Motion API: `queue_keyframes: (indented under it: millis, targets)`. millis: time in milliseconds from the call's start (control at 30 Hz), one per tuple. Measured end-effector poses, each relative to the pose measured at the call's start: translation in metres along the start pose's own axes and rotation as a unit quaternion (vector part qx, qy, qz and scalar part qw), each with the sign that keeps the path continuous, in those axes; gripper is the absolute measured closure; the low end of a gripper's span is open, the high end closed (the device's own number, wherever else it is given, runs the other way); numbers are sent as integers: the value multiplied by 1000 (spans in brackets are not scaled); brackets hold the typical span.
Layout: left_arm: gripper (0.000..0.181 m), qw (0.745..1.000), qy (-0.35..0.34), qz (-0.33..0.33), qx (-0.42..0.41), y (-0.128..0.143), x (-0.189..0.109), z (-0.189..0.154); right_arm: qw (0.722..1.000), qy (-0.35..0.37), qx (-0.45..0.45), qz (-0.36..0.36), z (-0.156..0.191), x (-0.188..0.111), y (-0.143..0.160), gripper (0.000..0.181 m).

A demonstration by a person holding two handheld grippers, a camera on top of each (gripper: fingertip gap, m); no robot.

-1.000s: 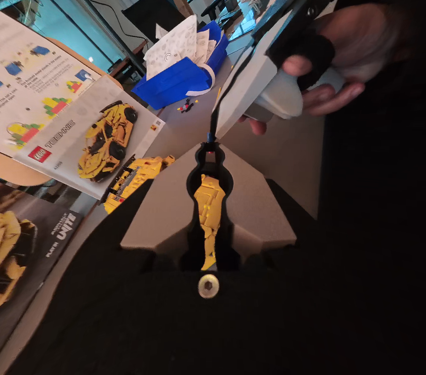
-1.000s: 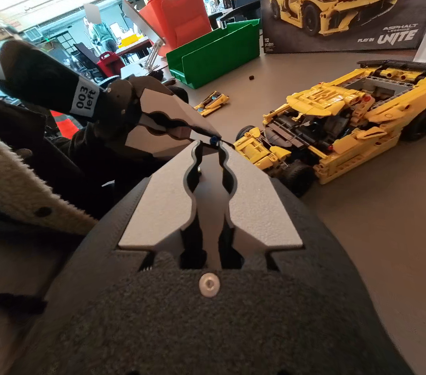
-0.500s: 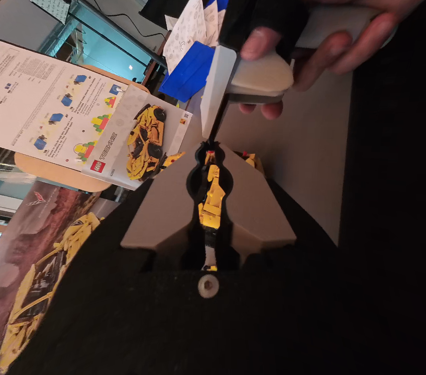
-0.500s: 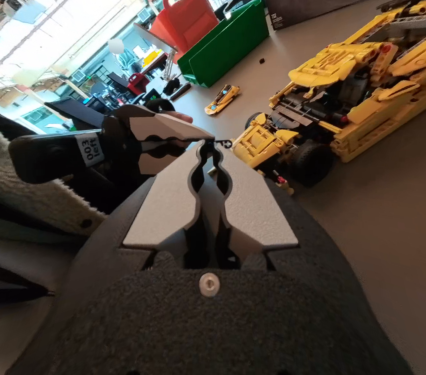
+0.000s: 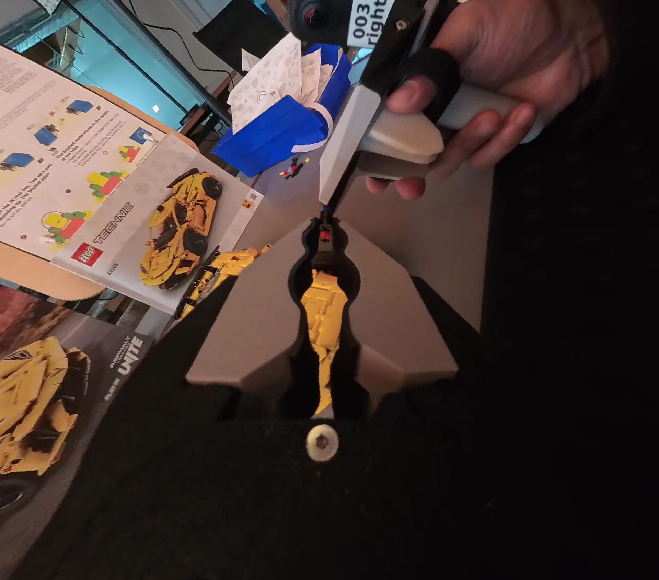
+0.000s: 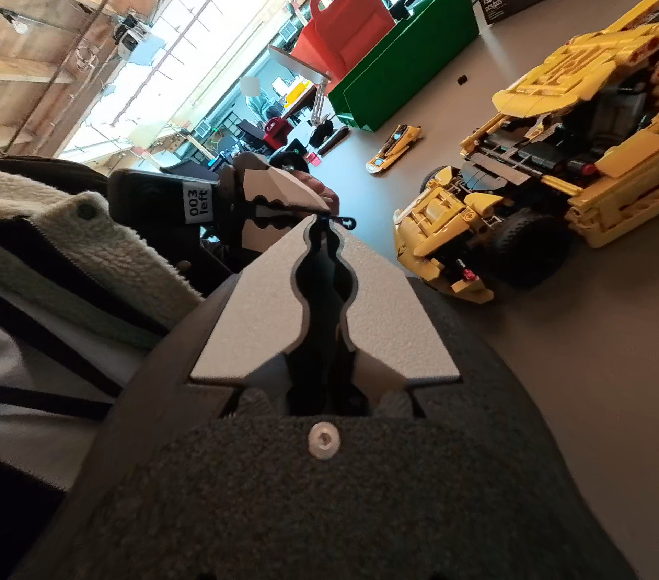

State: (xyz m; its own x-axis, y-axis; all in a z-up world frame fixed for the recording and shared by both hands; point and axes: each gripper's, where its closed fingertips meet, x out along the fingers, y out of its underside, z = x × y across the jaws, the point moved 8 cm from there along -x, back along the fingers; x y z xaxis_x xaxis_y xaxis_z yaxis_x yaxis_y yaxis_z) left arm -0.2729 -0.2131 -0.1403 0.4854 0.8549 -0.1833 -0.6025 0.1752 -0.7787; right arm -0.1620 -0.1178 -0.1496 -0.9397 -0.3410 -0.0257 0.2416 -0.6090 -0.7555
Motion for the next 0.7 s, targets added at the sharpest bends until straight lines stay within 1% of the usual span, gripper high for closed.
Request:
queue_keyframes:
  millis: [33, 67, 100, 133, 167, 233, 267, 333, 367, 400, 433, 467, 533, 567, 633, 700]
  targets:
    - [174, 1000, -1, 0, -3, 0, -1, 1, 1000, -3, 5, -3, -1, 0, 0, 180]
    - [175, 1000, -17, 11, -1, 3, -2, 4, 999, 10, 18, -27, -5, -6, -4, 181]
    - [175, 999, -40, 21, -9, 8, -8, 12, 993, 2, 60, -97, -15, -29, -15, 181]
    - [175, 998, -41, 12, -39, 14, -16, 21, 988, -8, 82, -131, -22, -50, -21, 181]
    - [175, 997, -31, 0, -66, 16, -20, 24, 992, 2, 55, -117, -19, -54, -21, 181]
    - [175, 999, -13, -5, -44, 11, -13, 16, 998, 1, 35, -60, -14, -32, -12, 181]
    - [175, 999, 8, -2, -47, 11, -9, 11, 999, 24, -1, -31, -11, -23, -9, 181]
    - [175, 992, 54, -15, -109, 12, -9, 13, 991, 68, -118, -12, 1, -11, -4, 181]
    - [174, 984, 75, -27, -158, 13, -9, 16, 984, 72, -161, 4, 7, -5, 1, 180]
    - [174, 971, 103, -45, -212, 13, -10, 19, 980, 63, -189, 26, 13, 0, 6, 176]
    - [174, 953, 133, -60, -267, 14, -10, 22, 977, 63, -201, 35, 15, 2, 7, 173]
    - [174, 934, 149, -71, -317, 16, -10, 25, 976, 71, -204, 32, 15, 3, 7, 169]
    - [174, 890, 171, -99, -412, 21, -11, 34, 974, 84, -210, 14, 15, 5, 4, 150]
    - [174, 864, 177, -110, -458, 25, -10, 38, 967, 120, -226, 5, 14, 6, 2, 149]
    - [174, 815, 199, -143, -525, 29, -11, 44, 941, 186, -283, 7, 16, 14, 2, 146]
    - [174, 791, 195, -155, -559, 34, -11, 48, 919, 224, -325, -2, 25, 24, 3, 147]
